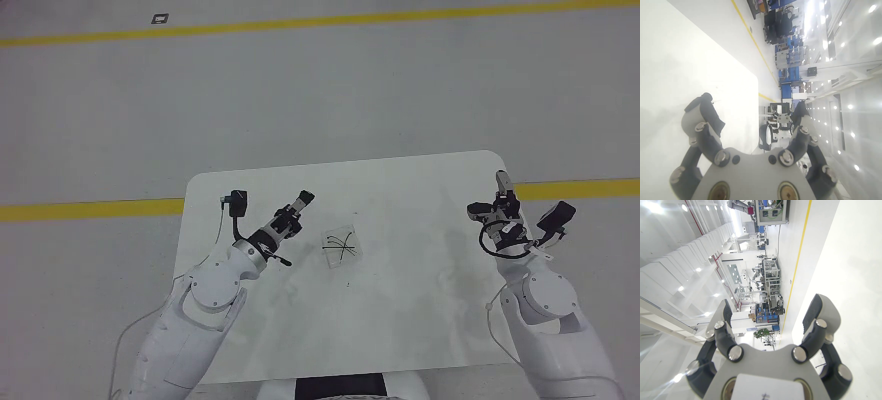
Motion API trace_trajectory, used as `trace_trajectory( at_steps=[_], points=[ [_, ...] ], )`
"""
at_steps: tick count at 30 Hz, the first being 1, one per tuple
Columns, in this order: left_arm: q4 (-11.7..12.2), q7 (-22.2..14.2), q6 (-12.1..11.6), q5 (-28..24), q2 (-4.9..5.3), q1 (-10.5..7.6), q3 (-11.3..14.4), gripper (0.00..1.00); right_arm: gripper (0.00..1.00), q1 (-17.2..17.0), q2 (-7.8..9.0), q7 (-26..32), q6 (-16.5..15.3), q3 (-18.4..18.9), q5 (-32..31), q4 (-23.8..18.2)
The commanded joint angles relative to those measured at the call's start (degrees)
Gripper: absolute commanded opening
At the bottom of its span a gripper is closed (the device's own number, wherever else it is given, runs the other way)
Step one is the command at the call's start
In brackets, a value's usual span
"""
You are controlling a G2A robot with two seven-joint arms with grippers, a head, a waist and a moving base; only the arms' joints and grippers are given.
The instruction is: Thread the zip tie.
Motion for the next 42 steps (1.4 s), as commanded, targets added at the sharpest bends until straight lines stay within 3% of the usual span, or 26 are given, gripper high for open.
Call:
trace_trajectory(
  at_steps=[1, 6, 8, 14, 18, 21, 30, 32, 33, 38, 42],
  points=[
    [0.0, 0.0, 0.0, 0.0, 0.0, 0.0, 0.0, 1.0, 1.0, 0.0, 0.0, 0.0, 0.0, 0.0, 0.0, 0.0],
    [0.0, 0.0, 0.0, 0.0, 0.0, 0.0, 0.0, 1.0, 1.0, 0.0, 0.0, 0.0, 0.0, 0.0, 0.0, 0.0],
    [-0.23, -1.16, -0.17, 3.12, 0.19, -0.87, 0.2, 1.0, 1.0, 0.0, 0.0, 0.0, 0.0, 0.0, 0.0, 0.0],
    [0.38, -9.69, 4.69, 15.1, 0.99, -6.34, 1.78, 1.0, 1.0, 0.0, 0.0, 0.0, 0.0, 0.0, 0.0, 0.0],
    [2.24, -16.35, 7.66, 21.9, 1.33, -10.52, 3.82, 1.0, 1.0, 0.0, 0.0, 0.0, 0.0, 0.0, 0.0, 0.0],
    [4.25, -24.13, 5.13, 28.94, 1.83, -13.08, 6.74, 1.0, 1.0, 0.0, 0.0, 0.0, 0.0, 0.0, 0.0, 0.0],
    [4.25, -24.13, 5.13, 28.94, 1.83, -13.08, 6.74, 1.0, 1.0, 0.0, 0.0, 0.0, 0.0, 0.0, 0.0, 0.0],
    [3.79, -25.81, 2.77, 29.46, 1.87, -13.17, 7.88, 1.0, 1.0, 0.0, 0.0, 0.0, 0.0, 0.0, 0.0, 0.0],
    [3.77, -27.17, 1.04, 30.67, 2.0, -13.71, 8.36, 1.0, 1.0, 0.0, 0.0, 0.0, 0.0, 0.0, 0.0, 0.0],
    [3.18, -32.01, -1.43, 36.1, 2.23, -17.02, 10.51, 1.0, 1.0, 0.0, 0.0, 0.0, 0.0, 0.0, 0.0, 0.0],
    [3.06, -36.15, -4.0, 41.12, 2.12, -20.68, 13.63, 1.0, 1.0, 0.0, 0.0, 0.0, 0.0, 0.0, 0.0, 0.0]
  ],
)
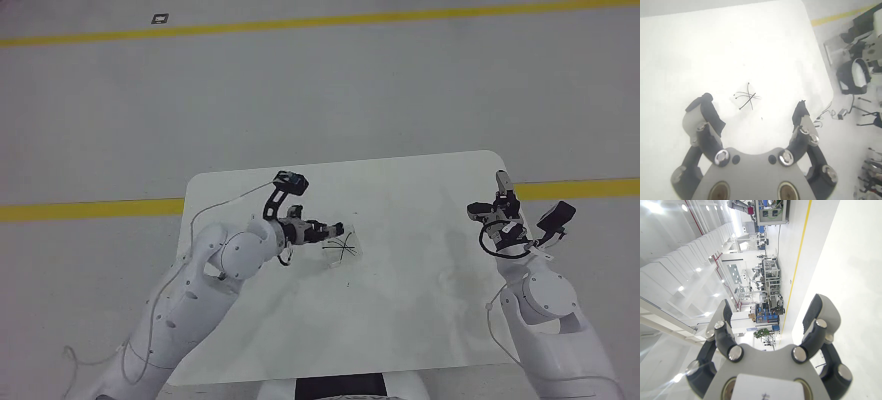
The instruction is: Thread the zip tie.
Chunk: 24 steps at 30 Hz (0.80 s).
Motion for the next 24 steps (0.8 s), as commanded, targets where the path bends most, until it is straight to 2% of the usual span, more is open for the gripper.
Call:
trace_trajectory(
  at_steps=[1, 4, 9, 10, 21, 23, 24],
  points=[
    [0.14, -2.68, -1.9, 3.24, -0.04, -2.01, 1.89, 1.0, 1.0, 0.0, 0.0, 0.0, 0.0, 0.0, 0.0, 0.0],
    [1.32, -6.31, -3.22, 6.68, -0.37, -5.19, 4.73, 1.0, 1.0, 0.0, 0.0, 0.0, 0.0, 0.0, 0.0, 0.0],
    [4.89, -9.05, -5.57, 9.42, -1.38, -9.43, 9.74, 1.0, 1.0, 0.0, 0.0, 0.0, 0.0, 0.0, 0.0, 0.0],
    [5.5, -7.63, -4.21, 11.26, -1.6, -9.91, 10.39, 1.0, 1.0, 0.0, 0.0, 0.0, 0.0, 0.0, 0.0, 0.0],
    [5.5, -7.63, -4.21, 11.26, -1.6, -9.91, 10.39, 1.0, 1.0, 0.0, 0.0, 0.0, 0.0, 0.0, 0.0, 0.0],
    [4.64, -8.45, -7.88, 11.85, -1.58, -10.03, 11.69, 1.0, 1.0, 0.0, 0.0, 0.0, 0.0, 0.0, 0.0, 0.0],
    [5.28, -8.74, -10.81, 12.84, -1.49, -10.75, 12.06, 1.0, 1.0, 0.0, 0.0, 0.0, 0.0, 0.0, 0.0, 0.0]
  ],
)
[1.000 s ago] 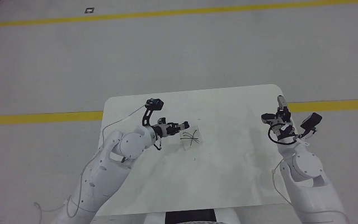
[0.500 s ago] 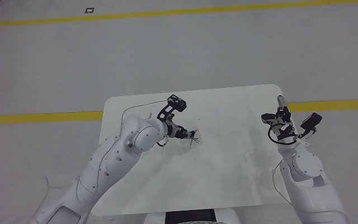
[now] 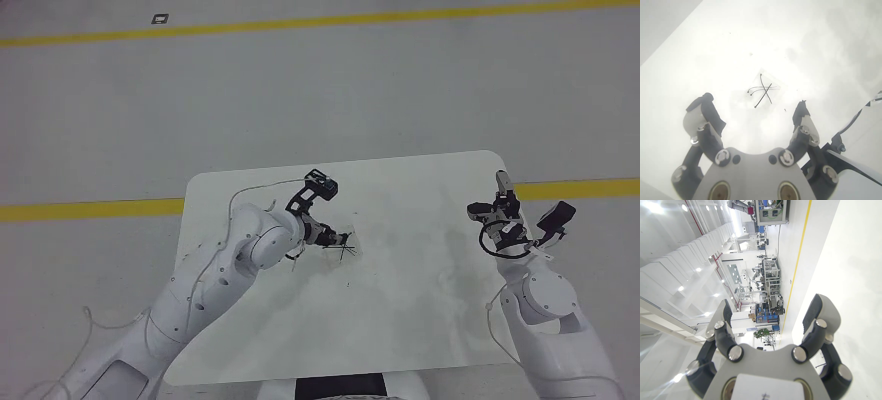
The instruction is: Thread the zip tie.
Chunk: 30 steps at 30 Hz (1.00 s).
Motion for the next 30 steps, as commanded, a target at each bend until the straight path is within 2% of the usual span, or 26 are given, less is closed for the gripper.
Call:
trace_trajectory(
  at_steps=[1, 3, 6, 10, 14, 15, 24, 27, 30],
  points=[
    [0.46, -0.87, -7.27, 1.3, 0.06, -1.06, 1.39, 1.0, 1.0, 0.0, 0.0, 0.0, 0.0, 0.0, 0.0, 0.0],
    [0.98, -2.41, -10.13, 2.19, -0.09, -2.6, 2.53, 1.0, 1.0, 0.0, 0.0, 0.0, 0.0, 0.0, 0.0, 0.0],
    [2.72, -5.26, -12.51, 3.62, -0.59, -5.02, 4.77, 1.0, 1.0, 0.0, 0.0, 0.0, 0.0, 0.0, 0.0, 0.0],
    [6.84, -6.99, -16.36, 2.31, -1.93, -8.78, 8.39, 1.0, 1.0, 0.0, 0.0, 0.0, 0.0, 0.0, 0.0, 0.0],
    [10.93, -6.9, -19.03, 0.47, -3.35, -11.57, 11.53, 1.0, 1.0, 0.0, 0.0, 0.0, 0.0, 0.0, 0.0, 0.0],
    [11.85, -7.49, -18.16, 1.44, -3.64, -12.31, 12.18, 1.0, 1.0, 0.0, 0.0, 0.0, 0.0, 0.0, 0.0, 0.0],
    [11.85, -7.49, -18.16, 1.44, -3.64, -12.31, 12.18, 1.0, 1.0, 0.0, 0.0, 0.0, 0.0, 0.0, 0.0, 0.0],
    [11.19, -4.01, -20.17, 0.82, -3.54, -11.38, 12.94, 1.0, 1.0, 0.0, 0.0, 0.0, 0.0, 0.0, 0.0, 0.0],
    [11.14, -2.71, -20.17, -0.08, -3.27, -11.85, 15.1, 1.0, 1.0, 0.0, 0.0, 0.0, 0.0, 0.0, 0.0, 0.0]
  ],
)
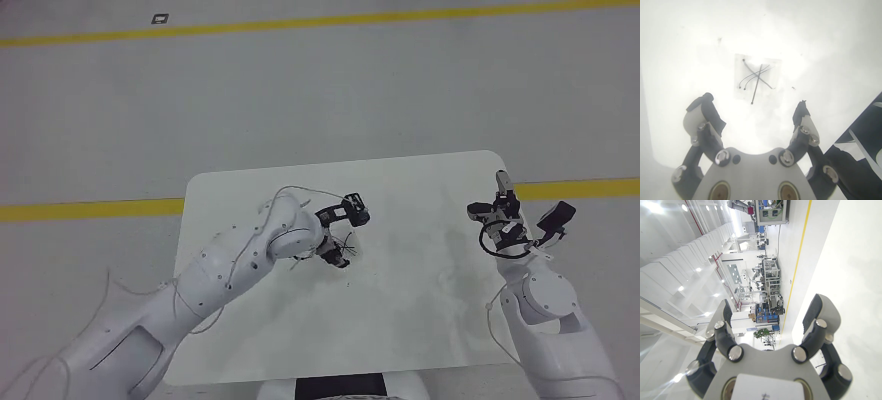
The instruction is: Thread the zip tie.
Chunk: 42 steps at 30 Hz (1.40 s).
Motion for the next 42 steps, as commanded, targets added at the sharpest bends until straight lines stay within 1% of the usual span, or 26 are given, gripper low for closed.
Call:
trace_trajectory(
  at_steps=[1, 3, 4, 9, 11, 13, 15, 16, 21, 23, 25, 32, 33, 34, 35, 37, 39, 41, 42],
  points=[
    [0.36, 0.95, 0.09, -0.85, 0.21, -0.86, 1.83, 1.0, 1.0, 0.0, 0.0, 0.0, 0.0, 0.0, 0.0, 0.0],
    [1.59, -0.22, 0.09, -0.86, 0.36, -2.05, 3.27, 1.0, 1.0, 0.0, 0.0, 0.0, 0.0, 0.0, 0.0, 0.0],
    [1.76, -0.35, 0.09, -0.78, 0.36, -2.26, 3.33, 1.0, 1.0, 0.0, 0.0, 0.0, 0.0, 0.0, 0.0, 0.0],
    [1.76, -0.35, 0.09, -0.78, 0.36, -2.26, 3.33, 1.0, 1.0, 0.0, 0.0, 0.0, 0.0, 0.0, 0.0, 0.0],
    [2.19, 0.91, 0.12, -0.47, 0.41, -1.81, 3.35, 1.0, 1.0, 0.0, 0.0, 0.0, 0.0, 0.0, 0.0, 0.0],
    [2.59, 1.83, 0.09, 0.93, 0.49, -1.51, 3.73, 1.0, 1.0, 0.0, 0.0, 0.0, 0.0, 0.0, 0.0, 0.0],
    [1.82, 1.27, 0.09, 1.3, 0.5, -1.61, 4.3, 1.0, 1.0, 0.0, 0.0, 0.0, 0.0, 0.0, 0.0, 0.0],
    [1.8, 1.23, 0.48, 1.66, 0.51, -1.72, 4.21, 1.0, 1.0, 0.0, 0.0, 0.0, 0.0, 0.0, 0.0, 0.0],
    [1.8, 1.23, 0.48, 1.66, 0.51, -1.72, 4.21, 1.0, 1.0, 0.0, 0.0, 0.0, 0.0, 0.0, 0.0, 0.0],
    [1.6, 2.33, 0.47, 1.88, 0.54, -1.51, 4.13, 1.0, 1.0, 0.0, 0.0, 0.0, 0.0, 0.0, 0.0, 0.0],
    [1.62, 4.31, 0.16, 2.8, 0.83, -0.95, 3.75, 1.0, 1.0, 0.0, 0.0, 0.0, 0.0, 0.0, 0.0, 0.0],
    [-0.08, 5.35, 0.09, 3.19, 1.69, 0.14, 2.47, 1.0, 1.0, 0.0, 0.0, 0.0, 0.0, 0.0, 0.0, 0.0],
    [-0.22, 5.5, 0.09, 3.21, 1.81, 0.27, 2.33, 0.96, 1.0, 0.0, 0.0, 0.0, 0.0, 0.0, 0.0, 0.0],
    [-0.33, 5.61, 0.09, 3.23, 1.92, 0.4, 2.21, 0.83, 1.0, 0.0, 0.0, 0.0, 0.0, 0.0, 0.0, 0.0],
    [-0.47, 5.69, 0.09, 3.26, 2.06, 0.54, 2.09, 0.76, 1.0, 0.0, 0.0, 0.0, 0.0, 0.0, 0.0, 0.0],
    [-0.52, 5.78, 0.09, 3.3, 2.23, 0.7, 1.96, 0.56, 1.0, 0.0, 0.0, 0.0, 0.0, 0.0, 0.0, 0.0],
    [-0.56, 5.87, 0.09, 3.3, 2.38, 0.79, 1.94, 0.49, 1.0, 0.0, 0.0, 0.0, 0.0, 0.0, 0.0, 0.0],
    [-0.58, 5.9, 0.09, 3.3, 2.44, 0.8, 2.03, 0.46, 1.0, 0.0, 0.0, 0.0, 0.0, 0.0, 0.0, 0.0],
    [-0.4, 5.43, 0.09, 3.41, 2.46, 0.73, 2.19, 0.46, 1.0, 0.0, 0.0, 0.0, 0.0, 0.0, 0.0, 0.0]
  ],
)
